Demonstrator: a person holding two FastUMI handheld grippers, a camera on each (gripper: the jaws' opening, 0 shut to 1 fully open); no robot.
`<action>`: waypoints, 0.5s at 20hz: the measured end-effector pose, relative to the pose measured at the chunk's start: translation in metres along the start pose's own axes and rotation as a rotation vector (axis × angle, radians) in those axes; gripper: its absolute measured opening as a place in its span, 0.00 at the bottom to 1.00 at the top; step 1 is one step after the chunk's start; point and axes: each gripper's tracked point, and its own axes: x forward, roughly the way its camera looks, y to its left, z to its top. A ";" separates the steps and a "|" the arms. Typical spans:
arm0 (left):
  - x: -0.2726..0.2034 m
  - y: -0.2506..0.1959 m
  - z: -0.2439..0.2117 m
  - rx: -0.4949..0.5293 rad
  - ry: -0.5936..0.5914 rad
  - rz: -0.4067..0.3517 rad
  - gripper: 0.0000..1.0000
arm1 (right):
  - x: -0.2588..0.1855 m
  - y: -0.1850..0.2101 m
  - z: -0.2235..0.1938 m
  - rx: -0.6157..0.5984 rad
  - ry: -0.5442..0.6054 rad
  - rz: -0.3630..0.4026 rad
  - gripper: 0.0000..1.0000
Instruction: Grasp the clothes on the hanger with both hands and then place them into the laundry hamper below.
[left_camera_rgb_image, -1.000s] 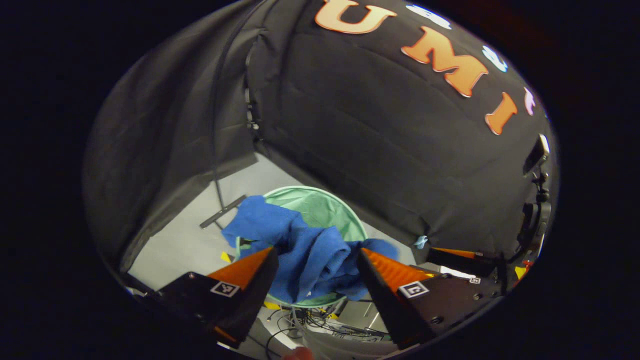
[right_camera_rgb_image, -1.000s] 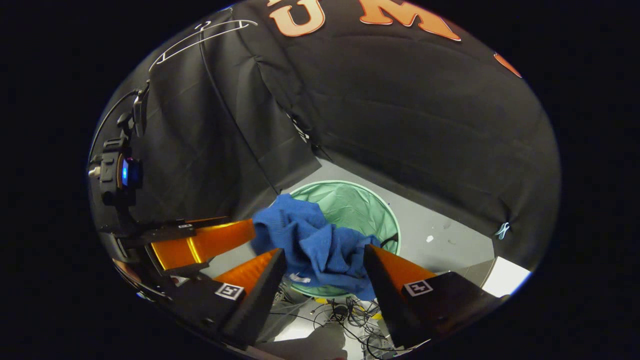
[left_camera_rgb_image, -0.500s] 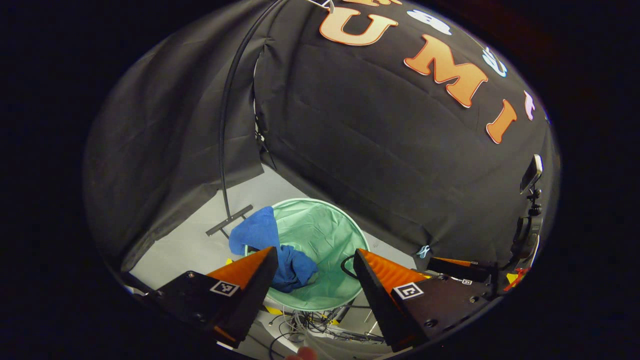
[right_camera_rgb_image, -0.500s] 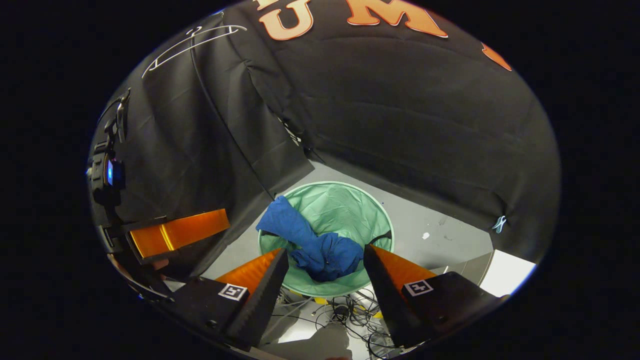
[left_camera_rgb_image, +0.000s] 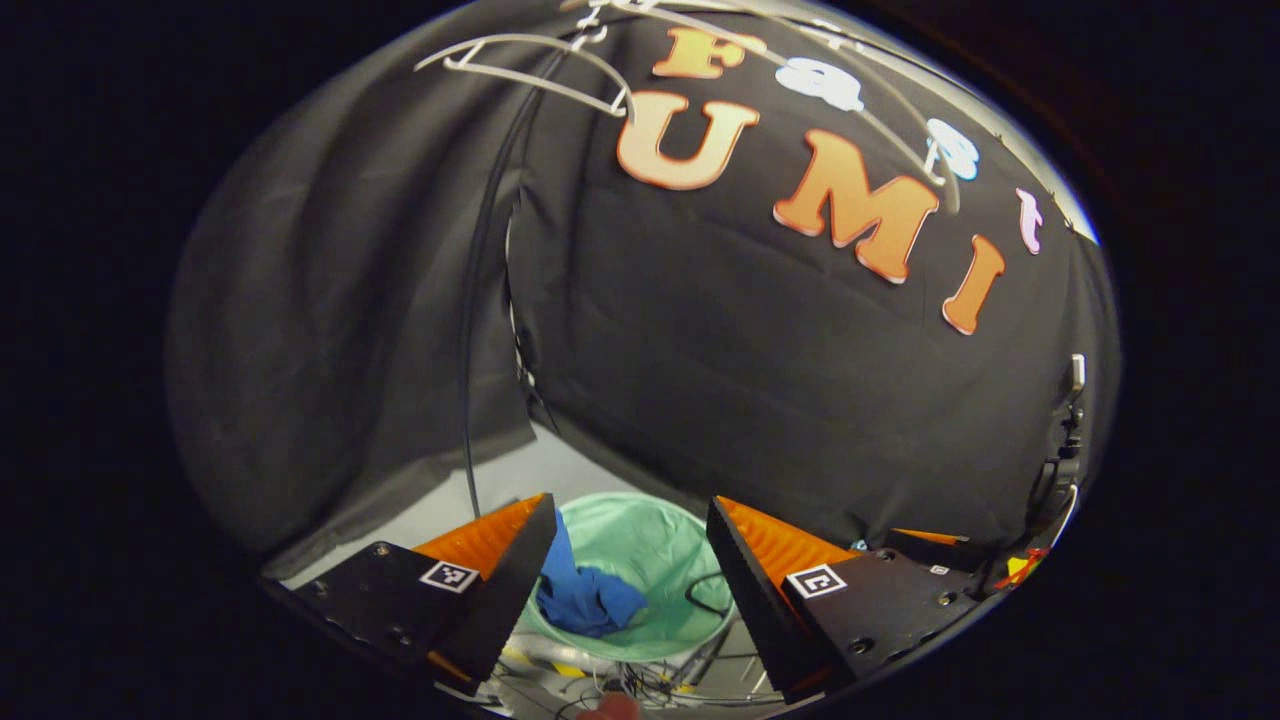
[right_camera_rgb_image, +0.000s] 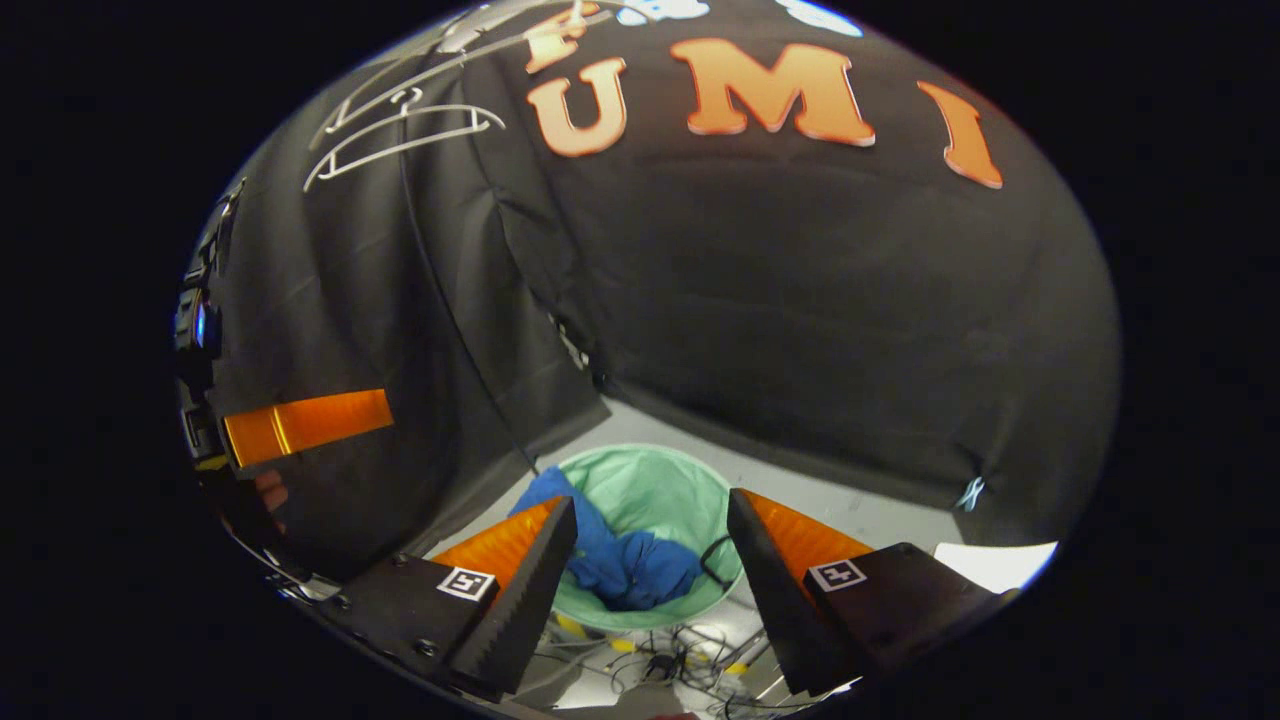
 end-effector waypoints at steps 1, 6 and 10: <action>-0.011 -0.002 0.015 0.009 -0.050 0.020 0.96 | -0.014 0.002 0.022 -0.011 -0.054 0.014 0.98; -0.089 -0.007 0.082 0.029 -0.279 0.127 0.99 | -0.075 -0.006 0.095 -0.062 -0.299 0.059 0.98; -0.159 -0.015 0.119 0.031 -0.437 0.176 0.92 | -0.117 -0.006 0.123 -0.034 -0.405 0.098 0.98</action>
